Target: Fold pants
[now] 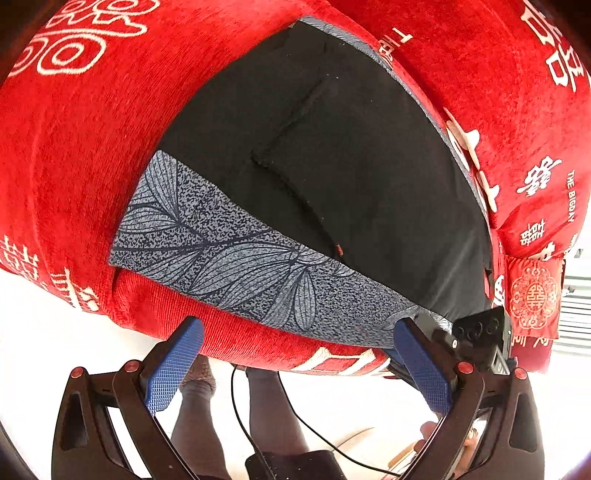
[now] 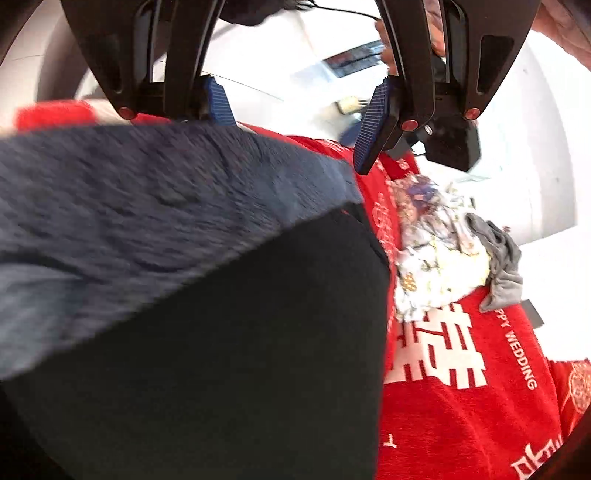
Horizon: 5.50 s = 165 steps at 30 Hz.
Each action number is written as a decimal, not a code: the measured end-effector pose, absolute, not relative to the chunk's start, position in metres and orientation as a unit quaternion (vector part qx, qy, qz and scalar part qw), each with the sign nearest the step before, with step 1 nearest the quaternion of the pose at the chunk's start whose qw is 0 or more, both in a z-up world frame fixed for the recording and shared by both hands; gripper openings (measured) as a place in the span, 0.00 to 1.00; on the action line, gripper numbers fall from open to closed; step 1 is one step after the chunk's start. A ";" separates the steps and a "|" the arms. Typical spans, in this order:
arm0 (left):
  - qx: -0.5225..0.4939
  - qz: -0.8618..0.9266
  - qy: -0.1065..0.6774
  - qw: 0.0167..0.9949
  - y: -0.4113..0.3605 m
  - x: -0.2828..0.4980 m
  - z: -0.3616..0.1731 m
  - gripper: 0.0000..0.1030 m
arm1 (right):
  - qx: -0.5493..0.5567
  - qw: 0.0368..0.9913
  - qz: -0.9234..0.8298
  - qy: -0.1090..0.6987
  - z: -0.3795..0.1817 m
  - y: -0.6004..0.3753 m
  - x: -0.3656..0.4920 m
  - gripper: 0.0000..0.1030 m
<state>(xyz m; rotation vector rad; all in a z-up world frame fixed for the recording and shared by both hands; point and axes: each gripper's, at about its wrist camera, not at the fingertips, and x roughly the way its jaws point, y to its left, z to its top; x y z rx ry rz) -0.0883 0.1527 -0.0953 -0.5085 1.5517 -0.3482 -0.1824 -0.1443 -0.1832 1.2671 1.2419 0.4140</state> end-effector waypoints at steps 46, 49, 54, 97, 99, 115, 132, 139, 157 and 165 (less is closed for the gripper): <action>-0.256 -0.179 0.636 0.706 0.172 -0.032 -0.027 0.27 | 0.591 0.673 0.090 0.436 -0.080 -0.248 -0.184 0.06; -0.250 -0.185 0.610 0.729 0.160 -0.004 -0.008 0.27 | 0.560 0.686 0.115 0.451 -0.057 -0.252 -0.150 0.07; -0.247 -0.169 0.578 0.759 0.125 0.064 0.004 0.27 | 0.523 0.687 0.138 0.485 -0.035 -0.280 -0.069 0.07; -0.028 -0.400 0.691 0.601 -0.238 -0.043 -0.038 0.59 | 0.553 0.639 -0.153 0.512 -0.095 -0.513 -0.317 0.76; -0.015 -0.407 0.689 0.599 -0.247 -0.055 -0.040 0.59 | 0.566 0.628 -0.161 0.509 -0.109 -0.511 -0.341 0.76; -0.034 -0.410 0.696 0.589 -0.323 -0.058 -0.033 0.59 | 0.645 0.634 -0.020 0.425 -0.092 -0.585 -0.332 0.03; -0.041 -0.317 0.592 0.740 -0.410 0.095 0.017 0.59 | 0.462 0.757 -0.054 0.459 -0.027 -0.782 -0.087 0.66; 0.013 -0.250 0.611 0.751 -0.354 0.074 0.009 0.59 | 0.489 0.726 -0.090 0.475 -0.045 -0.770 -0.143 0.67; 0.055 -0.162 0.676 0.717 -0.321 0.029 -0.060 0.59 | 0.507 0.651 -0.110 0.553 -0.141 -0.756 -0.155 0.16; 0.074 -0.174 0.647 0.738 -0.334 0.050 -0.042 0.59 | 0.405 0.744 -0.092 0.523 -0.064 -0.744 -0.141 0.27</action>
